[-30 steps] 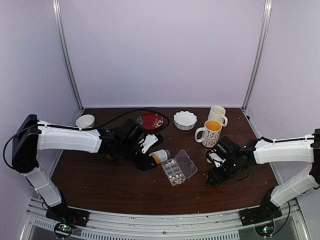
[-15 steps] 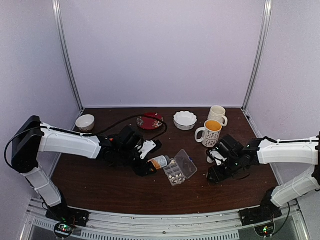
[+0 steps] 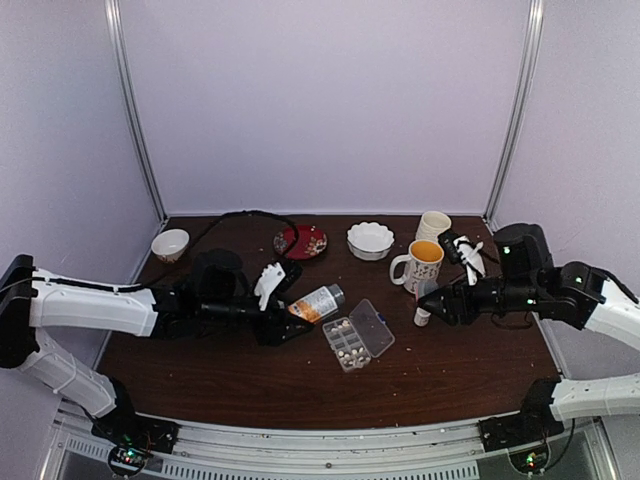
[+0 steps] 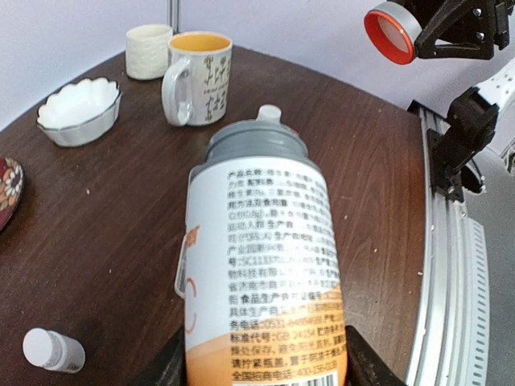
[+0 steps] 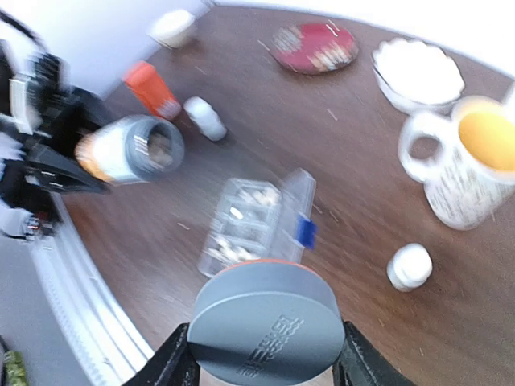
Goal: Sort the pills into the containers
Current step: Pour the pill into the compartment of the pill container, then close the lid of the pill bottle on the pill bottle.
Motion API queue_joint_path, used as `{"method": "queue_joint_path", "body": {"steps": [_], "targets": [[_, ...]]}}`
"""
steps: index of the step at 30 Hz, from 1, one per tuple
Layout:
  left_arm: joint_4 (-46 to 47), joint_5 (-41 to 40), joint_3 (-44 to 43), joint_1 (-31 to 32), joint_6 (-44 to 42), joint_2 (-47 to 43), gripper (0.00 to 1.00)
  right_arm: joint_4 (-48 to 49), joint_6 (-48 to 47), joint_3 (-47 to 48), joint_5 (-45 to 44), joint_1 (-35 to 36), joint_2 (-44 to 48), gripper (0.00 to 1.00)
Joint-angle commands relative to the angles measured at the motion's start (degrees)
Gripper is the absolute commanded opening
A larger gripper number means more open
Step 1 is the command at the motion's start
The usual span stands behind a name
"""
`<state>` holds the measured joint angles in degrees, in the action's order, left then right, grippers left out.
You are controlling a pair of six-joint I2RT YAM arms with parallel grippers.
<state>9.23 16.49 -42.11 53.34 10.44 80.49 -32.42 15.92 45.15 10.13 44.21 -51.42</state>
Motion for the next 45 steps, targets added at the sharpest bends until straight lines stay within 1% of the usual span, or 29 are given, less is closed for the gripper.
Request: {"method": "queue_joint_path", "body": {"steps": [1,4,9,15,18,20,22,24,26,29,34,37,40,43,45], "targets": [[16.7,5.6,2.7,-0.2,1.1,-4.0,0.00,7.7,-5.5,4.0,13.8,-0.3,3.4,0.00],[22.1,8.9,3.5,-0.2,1.0,-6.7,0.00,11.8,-6.5,6.7,20.6,0.0,2.7,0.00],[32.4,12.6,5.2,-0.2,-0.9,-11.1,0.00,10.9,-9.9,16.9,26.2,0.3,-1.9,0.00],[44.6,14.0,4.6,-0.3,-1.8,-14.1,0.00,7.0,-12.2,29.5,31.3,1.1,-8.2,0.00],[52.0,14.5,4.9,-0.2,-1.3,-16.0,0.00,6.9,-12.5,32.8,31.9,2.6,-9.6,0.00],[53.5,14.6,4.0,-0.3,-0.6,-16.9,0.00,6.4,-12.7,34.2,31.4,3.2,-10.3,0.00],[52.8,16.1,2.9,-0.3,-0.5,-17.1,0.00,5.6,-13.3,35.1,31.4,3.8,-10.9,0.00],[49.2,18.7,1.2,-0.3,-0.3,-15.7,0.00,4.0,-14.1,36.1,31.5,4.6,-11.4,0.00],[40.2,21.4,-1.7,-0.3,-1.0,-14.0,0.00,1.6,-15.1,37.2,31.7,5.6,-12.2,0.00],[29.0,21.0,-5.5,-0.2,-2.0,-11.9,0.00,-3.3,-19.3,39.5,31.4,7.5,-14.2,0.00],[23.8,21.3,-6.7,-0.2,-2.3,-10.6,0.00,-8.2,-22.7,42.9,26.4,10.4,-17.9,0.00],[19.3,22.2,-8.1,-0.2,-3.6,-10.0,0.00,-8.3,-23.4,43.7,26.0,11.0,-19.2,0.00],[17.5,23.5,-8.2,-0.2,-4.1,-9.9,0.00,-8.9,-24.2,44.4,25.3,11.6,-20.8,0.00],[15.9,24.8,-8.4,-0.2,-4.2,-9.6,0.00,-12.9,-25.9,47.0,23.2,12.2,-23.4,0.00],[12.9,26.4,-9.6,-0.2,-5.0,-8.8,0.00,-14.9,-27.1,48.6,22.3,12.8,-25.0,0.00]]}}
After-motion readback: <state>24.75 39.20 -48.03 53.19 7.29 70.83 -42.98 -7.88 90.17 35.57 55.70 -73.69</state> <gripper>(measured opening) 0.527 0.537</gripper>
